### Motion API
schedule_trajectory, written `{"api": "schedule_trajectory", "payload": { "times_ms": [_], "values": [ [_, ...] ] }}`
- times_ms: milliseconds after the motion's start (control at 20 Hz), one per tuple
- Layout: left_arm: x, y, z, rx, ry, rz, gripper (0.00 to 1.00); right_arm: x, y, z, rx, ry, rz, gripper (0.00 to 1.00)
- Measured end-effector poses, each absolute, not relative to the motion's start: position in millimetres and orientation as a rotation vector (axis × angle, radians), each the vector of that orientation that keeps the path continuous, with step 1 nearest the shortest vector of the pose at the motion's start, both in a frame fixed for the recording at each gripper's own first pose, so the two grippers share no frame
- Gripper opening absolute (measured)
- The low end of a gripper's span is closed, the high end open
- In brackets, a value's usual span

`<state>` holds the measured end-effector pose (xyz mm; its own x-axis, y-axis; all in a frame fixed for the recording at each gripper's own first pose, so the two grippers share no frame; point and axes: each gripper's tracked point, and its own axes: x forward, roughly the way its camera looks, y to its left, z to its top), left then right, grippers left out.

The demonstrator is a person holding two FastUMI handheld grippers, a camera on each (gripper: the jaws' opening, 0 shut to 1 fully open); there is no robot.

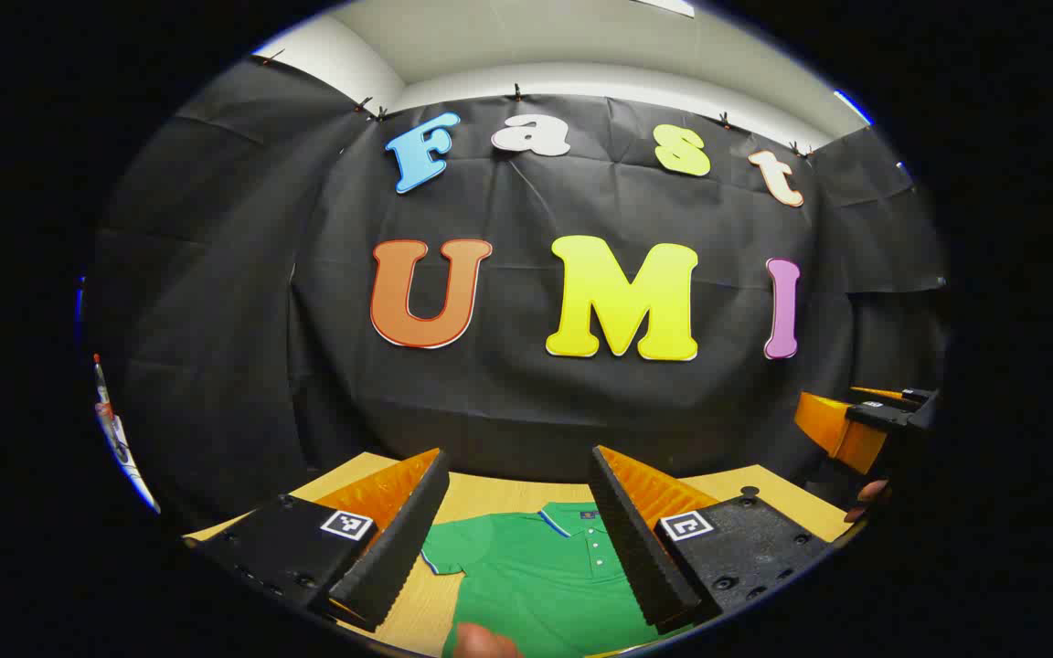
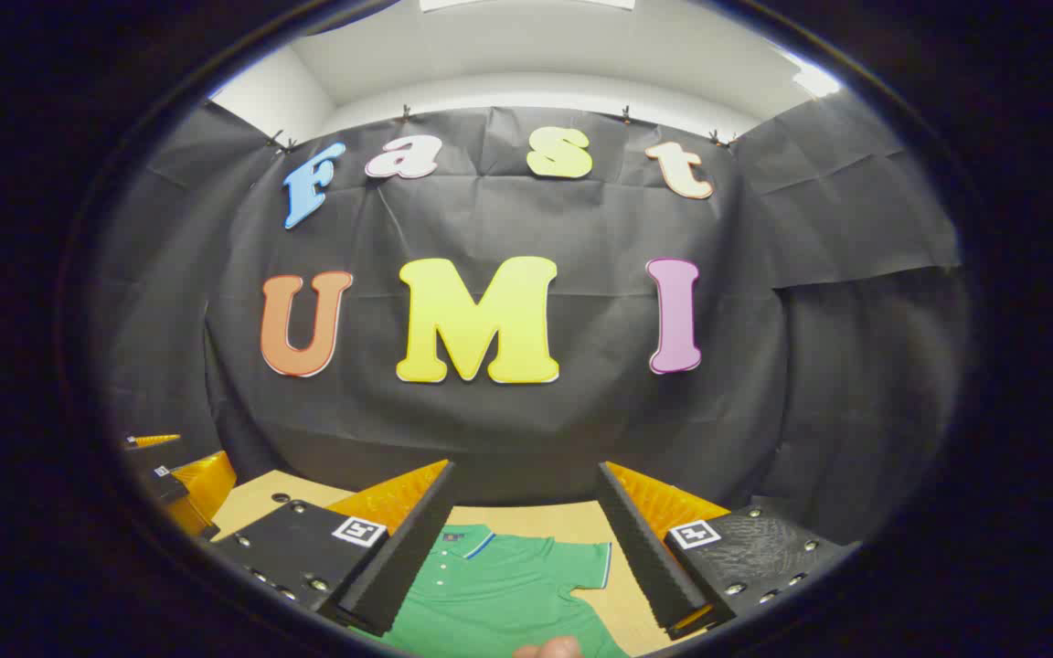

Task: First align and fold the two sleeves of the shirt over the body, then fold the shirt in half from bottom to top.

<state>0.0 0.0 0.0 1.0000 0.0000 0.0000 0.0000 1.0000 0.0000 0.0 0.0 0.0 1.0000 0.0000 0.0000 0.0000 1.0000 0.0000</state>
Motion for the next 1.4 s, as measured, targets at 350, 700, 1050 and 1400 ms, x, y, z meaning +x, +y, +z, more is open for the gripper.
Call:
{"api": "schedule_trajectory", "payload": {
  "times_ms": [350,700,1050,1400],
  "values": [
    [15.7,3.5,-12.9,-0.006,0.026,0.021,0.98,19.3,3.2,-20.1,-0.02,0.052,0.034,0.96],
    [17.7,-1.2,-13.4,-0.004,0.028,0.021,0.98,21.0,-3.8,-21.7,-0.022,0.056,0.033,0.96],
    [33.6,22.3,-34.5,-0.017,0.07,0.068,0.98,29.0,-16.6,-12.3,-0.064,0.022,0.028,0.97],
    [91.6,74.0,-106.9,-0.029,0.227,0.154,0.98,67.4,-72.4,-12.6,-0.073,0.038,-0.043,0.96]
  ]
}}
